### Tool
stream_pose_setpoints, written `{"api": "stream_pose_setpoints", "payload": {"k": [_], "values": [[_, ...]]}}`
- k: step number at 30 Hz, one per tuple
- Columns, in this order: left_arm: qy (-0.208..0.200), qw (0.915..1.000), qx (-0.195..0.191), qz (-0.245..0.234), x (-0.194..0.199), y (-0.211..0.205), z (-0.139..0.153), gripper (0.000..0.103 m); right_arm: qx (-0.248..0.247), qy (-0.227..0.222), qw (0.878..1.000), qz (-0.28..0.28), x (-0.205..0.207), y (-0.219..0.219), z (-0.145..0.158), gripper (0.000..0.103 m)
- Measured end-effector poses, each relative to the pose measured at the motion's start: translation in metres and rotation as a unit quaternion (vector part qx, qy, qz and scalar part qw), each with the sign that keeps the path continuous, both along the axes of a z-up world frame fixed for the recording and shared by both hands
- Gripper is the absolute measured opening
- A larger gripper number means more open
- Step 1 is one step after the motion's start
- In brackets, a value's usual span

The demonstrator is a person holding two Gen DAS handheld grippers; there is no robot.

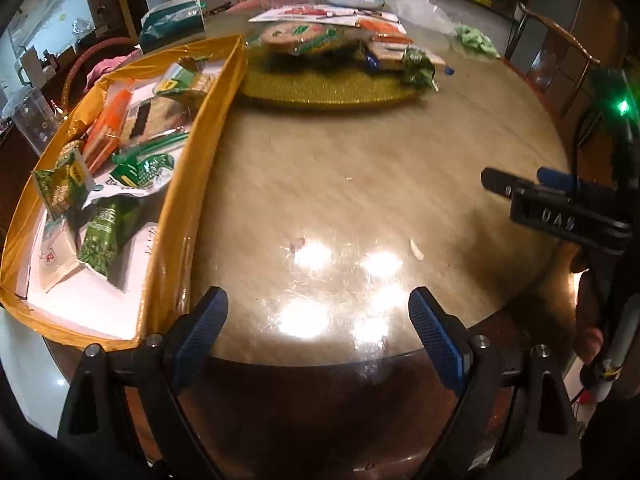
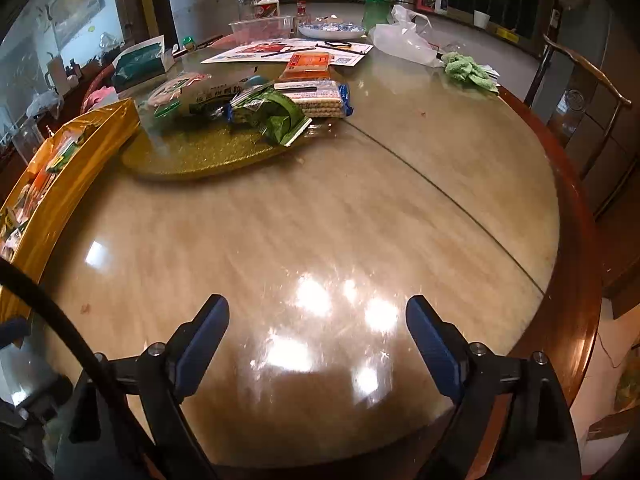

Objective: Organize snacks
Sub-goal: 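Move both open grippers back toward the glitter lazy-susan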

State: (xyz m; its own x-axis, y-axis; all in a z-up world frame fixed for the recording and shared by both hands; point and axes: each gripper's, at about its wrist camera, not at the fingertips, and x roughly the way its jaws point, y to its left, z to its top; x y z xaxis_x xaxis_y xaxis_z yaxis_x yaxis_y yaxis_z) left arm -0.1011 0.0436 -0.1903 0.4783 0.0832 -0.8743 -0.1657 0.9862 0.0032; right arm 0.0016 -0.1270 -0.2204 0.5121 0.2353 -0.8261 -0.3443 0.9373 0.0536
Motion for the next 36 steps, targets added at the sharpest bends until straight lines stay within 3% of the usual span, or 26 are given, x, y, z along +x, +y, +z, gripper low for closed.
{"api": "stream_pose_setpoints", "payload": {"k": [4,7,23,36], "values": [[0.003,0.9997,0.018,-0.018,0.004,-0.010,-0.004,0.094,0.000,0.001,1.000,0.006,0.006,0.003,0.000,0.095],[0.011,0.9996,0.004,-0.025,0.008,-0.013,-0.005,0.094,0.000,0.001,1.000,0.010,0.010,0.004,-0.001,0.096],[0.007,0.9967,0.006,-0.081,0.050,-0.039,-0.006,0.097,0.004,-0.003,1.000,-0.011,0.036,-0.013,-0.002,0.096],[-0.003,0.9989,0.008,-0.046,0.086,-0.010,-0.008,0.099,0.009,-0.003,1.000,-0.006,0.050,-0.007,-0.003,0.096]]}}
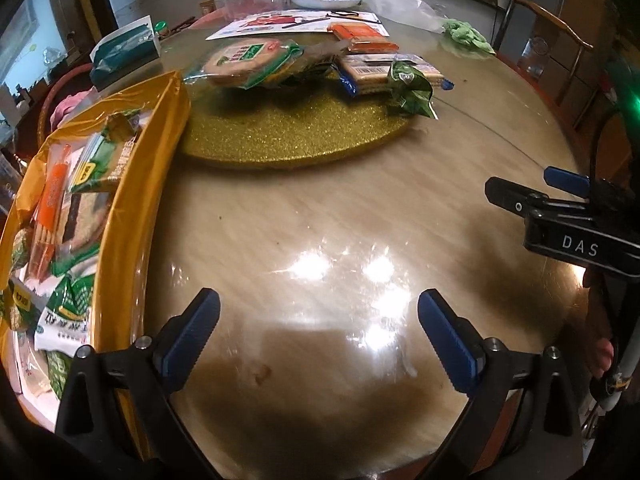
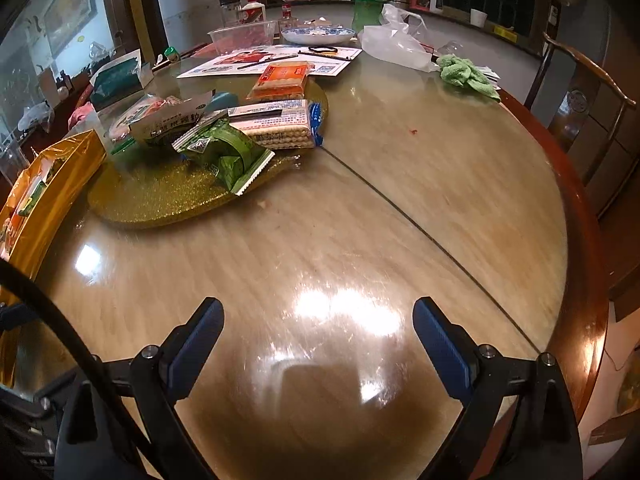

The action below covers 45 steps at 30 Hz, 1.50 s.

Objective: Organize snacks
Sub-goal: 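Move both open grippers back toward the glitter lazy-susan, then grasp the white biscuit box with the right gripper and lift it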

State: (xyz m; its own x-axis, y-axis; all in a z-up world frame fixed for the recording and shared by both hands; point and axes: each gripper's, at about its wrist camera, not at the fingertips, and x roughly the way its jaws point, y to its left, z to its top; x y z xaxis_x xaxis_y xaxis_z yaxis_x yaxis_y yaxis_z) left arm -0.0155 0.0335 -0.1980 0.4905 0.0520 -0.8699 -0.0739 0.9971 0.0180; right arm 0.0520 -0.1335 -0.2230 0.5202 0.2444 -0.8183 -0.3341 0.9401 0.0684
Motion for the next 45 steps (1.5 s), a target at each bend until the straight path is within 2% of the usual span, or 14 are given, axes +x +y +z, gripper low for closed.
{"api": "stream_pose_setpoints", "payload": {"k": [8,12,16,19,20,23,27,29,31,32,36,38,41,45], "values": [[-0.016,0.9998,0.002,-0.011,-0.004,0.000,0.000,0.100,0.068,0.026,0.997,0.019,0.020,0.008,0.005,0.096],[-0.009,0.9998,0.000,-0.019,-0.005,0.001,0.000,0.100,0.097,0.045,0.994,0.019,0.032,0.009,0.007,0.096],[-0.011,0.9999,0.000,-0.012,-0.011,0.006,0.000,0.100,0.132,0.072,0.988,0.031,0.052,0.016,0.009,0.093],[-0.011,0.9999,0.000,0.000,-0.015,0.012,0.000,0.100,0.157,0.090,0.983,0.043,0.063,0.023,0.010,0.082],[-0.010,0.9999,0.000,0.003,-0.016,0.013,0.000,0.100,0.162,0.093,0.981,0.054,0.067,0.028,0.010,0.082],[-0.005,1.0000,0.000,0.006,-0.017,0.013,0.000,0.099,0.164,0.093,0.981,0.051,0.081,0.035,0.012,0.081],[-0.004,0.9999,0.000,0.011,-0.019,0.013,0.000,0.099,0.196,0.072,0.977,0.039,0.102,0.026,0.033,0.081],[-0.004,0.9998,0.000,0.019,-0.018,0.011,0.000,0.100,0.194,0.073,0.978,0.035,0.121,0.031,0.039,0.081],[0.001,0.9998,0.000,0.022,-0.018,0.009,0.000,0.100,0.156,0.068,0.983,0.062,0.144,0.050,0.040,0.079],[0.003,0.9998,0.000,0.022,-0.018,0.009,0.000,0.100,0.136,0.071,0.985,0.078,0.155,0.060,0.037,0.073],[0.011,0.9998,-0.001,0.015,-0.025,0.007,0.000,0.099,0.115,0.105,0.982,0.110,0.183,0.075,0.015,0.068],[0.014,0.9998,-0.001,0.014,-0.027,0.008,0.001,0.099,0.126,0.123,0.979,0.104,0.185,0.067,0.006,0.056],[0.013,0.9998,-0.001,0.015,-0.028,0.009,0.001,0.099,0.155,0.132,0.973,0.107,0.163,0.046,0.004,0.051],[0.013,0.9998,-0.001,0.017,-0.027,0.009,0.001,0.099,0.172,0.137,0.969,0.110,0.125,0.026,0.004,0.051]]}}
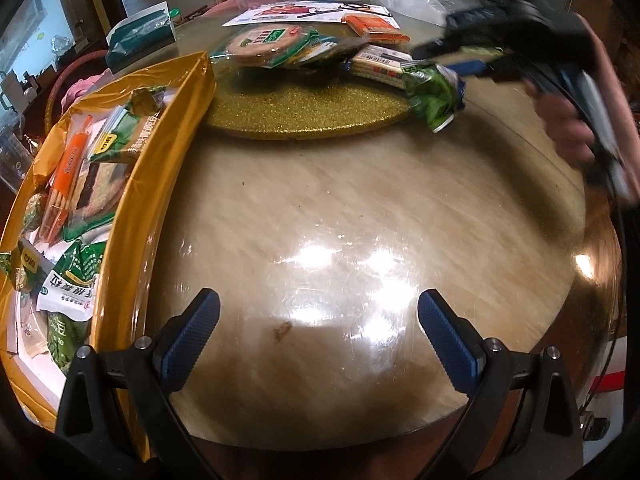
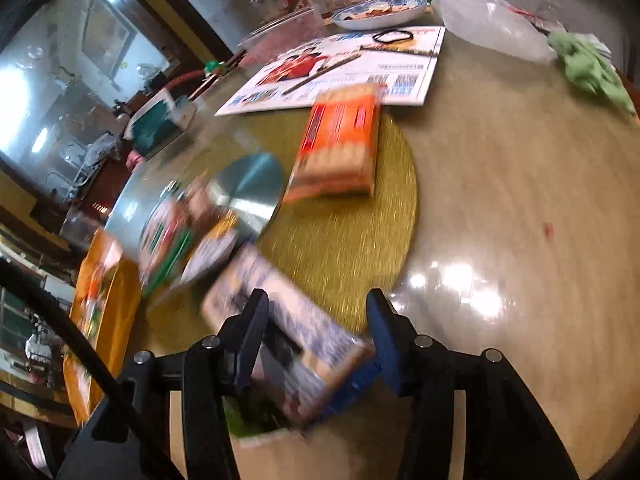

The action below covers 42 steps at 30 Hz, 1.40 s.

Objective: Organize snacks
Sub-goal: 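Grasp the white biscuit box with the right gripper and lift it, then grasp a green pea bag with the left gripper while the right carries the biscuit box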

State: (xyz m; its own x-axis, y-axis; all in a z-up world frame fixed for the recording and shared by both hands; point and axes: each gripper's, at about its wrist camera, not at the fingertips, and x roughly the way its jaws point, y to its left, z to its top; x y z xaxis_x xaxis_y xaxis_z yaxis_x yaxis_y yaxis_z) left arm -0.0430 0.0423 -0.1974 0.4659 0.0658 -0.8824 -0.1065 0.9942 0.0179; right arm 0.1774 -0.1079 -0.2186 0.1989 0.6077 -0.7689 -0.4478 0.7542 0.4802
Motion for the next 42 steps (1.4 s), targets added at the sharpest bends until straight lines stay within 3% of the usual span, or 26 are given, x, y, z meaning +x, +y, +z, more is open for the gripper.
{"api": "stream_pose_setpoints", "payload": {"k": [7,11,15,20,24,30,34,36,37,42], "values": [[0.012,0.9999,-0.002,0.007,-0.002,0.001,0.001,0.099,-0.030,-0.038,0.998,0.041,-0.014,0.033,0.006,0.057],[0.014,0.9998,-0.012,0.012,-0.010,-0.001,0.001,0.098,-0.046,-0.041,0.998,0.024,-0.016,0.036,0.006,0.053],[0.009,0.9989,-0.043,0.012,-0.012,-0.002,0.004,0.098,-0.017,-0.036,0.999,-0.011,-0.044,0.001,0.003,0.045],[0.010,0.9985,-0.053,0.007,-0.003,-0.009,0.005,0.098,0.014,-0.032,0.997,-0.068,-0.097,-0.059,0.000,0.038],[-0.015,0.9995,-0.027,-0.003,0.015,-0.016,0.020,0.098,0.027,-0.041,0.994,-0.097,-0.129,-0.081,-0.001,0.038],[-0.065,0.9968,0.016,-0.045,0.074,-0.035,0.037,0.097,0.019,-0.049,0.992,-0.113,-0.146,-0.085,0.002,0.039],[-0.051,0.9975,0.014,-0.048,0.118,-0.041,0.025,0.070,0.018,-0.055,0.992,-0.113,-0.146,-0.084,0.001,0.039],[-0.037,0.9981,0.014,-0.048,0.131,-0.043,0.014,0.049,0.019,-0.056,0.992,-0.115,-0.148,-0.086,0.000,0.039],[-0.029,0.9986,0.017,-0.042,0.134,-0.043,0.009,0.033,0.019,-0.057,0.992,-0.115,-0.149,-0.086,0.000,0.039],[-0.032,0.9992,-0.024,-0.009,0.104,-0.023,0.008,0.027,0.008,-0.059,0.993,-0.103,-0.149,-0.081,0.001,0.045]]}}
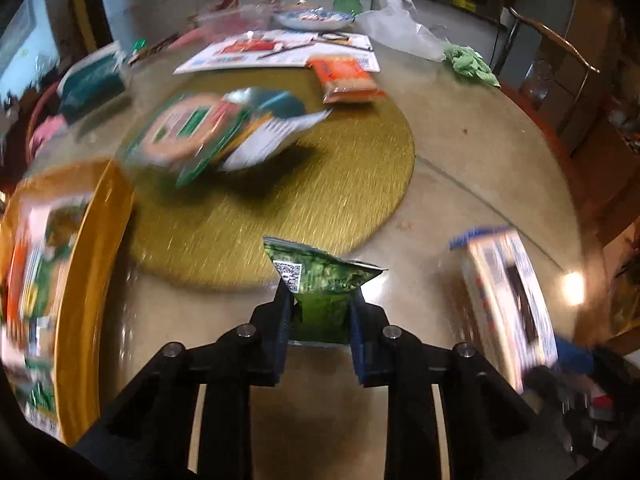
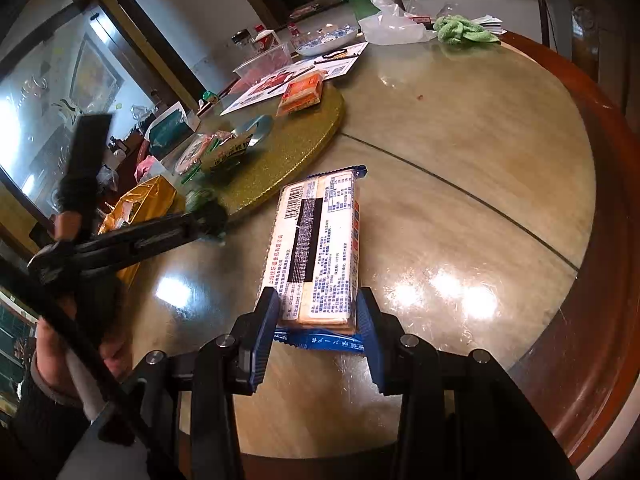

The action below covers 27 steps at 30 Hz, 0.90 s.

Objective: Organize snacks
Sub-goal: 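Grasp a green pea bag with the left gripper while the right carries the biscuit box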

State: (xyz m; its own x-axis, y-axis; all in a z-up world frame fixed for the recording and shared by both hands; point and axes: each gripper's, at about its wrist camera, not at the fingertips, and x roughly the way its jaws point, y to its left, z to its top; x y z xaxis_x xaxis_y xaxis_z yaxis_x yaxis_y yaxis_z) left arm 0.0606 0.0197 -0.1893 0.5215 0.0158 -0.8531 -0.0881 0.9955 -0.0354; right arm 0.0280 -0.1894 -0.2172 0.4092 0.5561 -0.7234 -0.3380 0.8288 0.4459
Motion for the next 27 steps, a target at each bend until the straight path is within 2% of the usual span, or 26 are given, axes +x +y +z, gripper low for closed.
{"api": "stream_pose_setpoints", "payload": {"k": [1,2,4,9,11,12,14,16,18,22,25,27], "values": [[0.006,1.0000,-0.002,0.004,-0.014,0.005,0.001,0.027,-0.005,0.000,1.000,0.008,-0.001,0.002,0.001,0.053],[0.015,0.9998,0.000,0.012,-0.032,0.011,0.000,0.027,-0.012,0.000,1.000,0.016,0.000,0.007,0.003,0.066],[0.028,0.9994,-0.001,0.021,-0.059,0.016,0.000,0.027,-0.031,-0.002,0.999,0.017,0.004,0.019,0.005,0.080],[0.059,0.9977,-0.010,0.030,-0.129,0.023,0.000,0.027,-0.077,-0.008,0.997,0.009,0.024,0.044,0.004,0.080],[0.061,0.9978,0.001,0.024,-0.142,0.019,0.000,0.027,-0.109,-0.019,0.994,0.000,0.030,0.051,0.003,0.078],[0.060,0.9979,0.004,0.023,-0.146,0.018,-0.001,0.027,-0.126,-0.024,0.992,-0.004,0.030,0.054,0.002,0.076],[0.053,0.9983,0.005,0.023,-0.148,0.018,-0.001,0.027,-0.164,-0.037,0.986,-0.010,0.025,0.058,0.002,0.059],[0.049,0.9984,0.017,0.020,-0.147,0.017,-0.002,0.027,-0.186,-0.049,0.981,-0.006,0.014,0.060,0.002,0.054],[0.042,0.9986,0.030,0.011,-0.142,0.015,-0.003,0.027,-0.188,-0.055,0.981,-0.005,-0.001,0.058,0.001,0.054],[0.020,0.9995,0.020,0.014,-0.140,0.025,-0.004,0.026,-0.177,-0.061,0.982,-0.006,-0.032,0.054,0.002,0.054],[-0.009,0.9987,-0.050,0.007,-0.151,0.037,0.008,0.025,-0.120,-0.043,0.992,0.014,-0.044,0.056,0.007,0.054],[-0.032,0.9979,-0.053,0.016,-0.162,0.042,0.023,0.025,-0.101,-0.042,0.994,0.017,-0.052,0.062,0.016,0.054]]}}
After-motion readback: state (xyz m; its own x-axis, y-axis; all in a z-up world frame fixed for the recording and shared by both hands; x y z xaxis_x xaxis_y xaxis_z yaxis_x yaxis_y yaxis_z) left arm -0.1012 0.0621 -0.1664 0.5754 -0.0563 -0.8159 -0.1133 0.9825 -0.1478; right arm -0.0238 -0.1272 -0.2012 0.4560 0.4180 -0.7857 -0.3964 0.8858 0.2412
